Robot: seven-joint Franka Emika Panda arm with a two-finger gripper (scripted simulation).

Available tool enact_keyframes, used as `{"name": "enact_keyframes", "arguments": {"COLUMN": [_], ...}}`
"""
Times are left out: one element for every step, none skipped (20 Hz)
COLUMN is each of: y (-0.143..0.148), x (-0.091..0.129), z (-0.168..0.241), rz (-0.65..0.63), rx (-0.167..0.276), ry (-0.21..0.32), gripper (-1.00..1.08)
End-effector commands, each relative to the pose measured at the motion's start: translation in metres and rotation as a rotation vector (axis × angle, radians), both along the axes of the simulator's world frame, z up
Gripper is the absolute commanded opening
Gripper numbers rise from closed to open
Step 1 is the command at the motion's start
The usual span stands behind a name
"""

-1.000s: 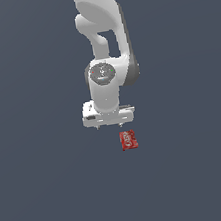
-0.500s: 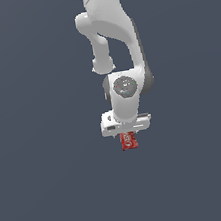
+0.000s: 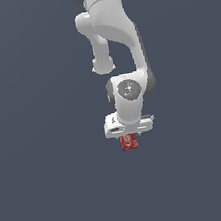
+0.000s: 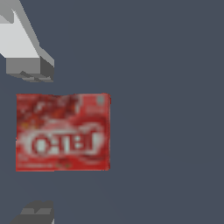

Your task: Pick up the object and move it to a goal position.

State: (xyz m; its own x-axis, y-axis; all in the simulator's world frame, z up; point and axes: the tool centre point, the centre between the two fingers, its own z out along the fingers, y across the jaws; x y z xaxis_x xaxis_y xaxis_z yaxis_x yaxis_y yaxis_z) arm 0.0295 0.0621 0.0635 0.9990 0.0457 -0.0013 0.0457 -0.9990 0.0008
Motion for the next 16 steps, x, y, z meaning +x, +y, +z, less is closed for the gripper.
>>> {"name": "enact_keyframes", "arguments": {"y": [0.0,0.0,0.0,0.0,0.0,0.001,0.001,0.001,0.001,0.001,0.001,0.001,0.001,0.001,0.001,0.001], "x": [0.0,0.0,0.0,-0.001,-0.001,-0.001,-0.001,-0.001,-0.001,-0.001,0.0,0.0,0.0,0.001,0.001,0.001], "z": [-0.006,-0.01,-0.014,-0.019,-0.025,-0.031,-0.035,-0.039,-0.043,-0.045,-0.047,-0.048,-0.048,-0.048,-0.048,-0.048], "rz": [0.0,0.0,0.0,0.0,0.0,0.0,0.0,0.0,0.0,0.0,0.0,0.0,0.0,0.0,0.0,0.0], "rx": [0.0,0.0,0.0,0.0,0.0,0.0,0.0,0.001,0.001,0.001,0.001,0.001,0.001,0.001,0.001,0.001], "ry": [0.0,0.0,0.0,0.0,0.0,0.0,0.0,-0.001,-0.001,-0.001,-0.001,-0.001,-0.001,-0.001,-0.001,-0.001], "gripper": [1.0,1.0,1.0,1.0,1.0,1.0,1.0,1.0,1.0,1.0,1.0,1.0,1.0,1.0,-1.0,-1.0]}}
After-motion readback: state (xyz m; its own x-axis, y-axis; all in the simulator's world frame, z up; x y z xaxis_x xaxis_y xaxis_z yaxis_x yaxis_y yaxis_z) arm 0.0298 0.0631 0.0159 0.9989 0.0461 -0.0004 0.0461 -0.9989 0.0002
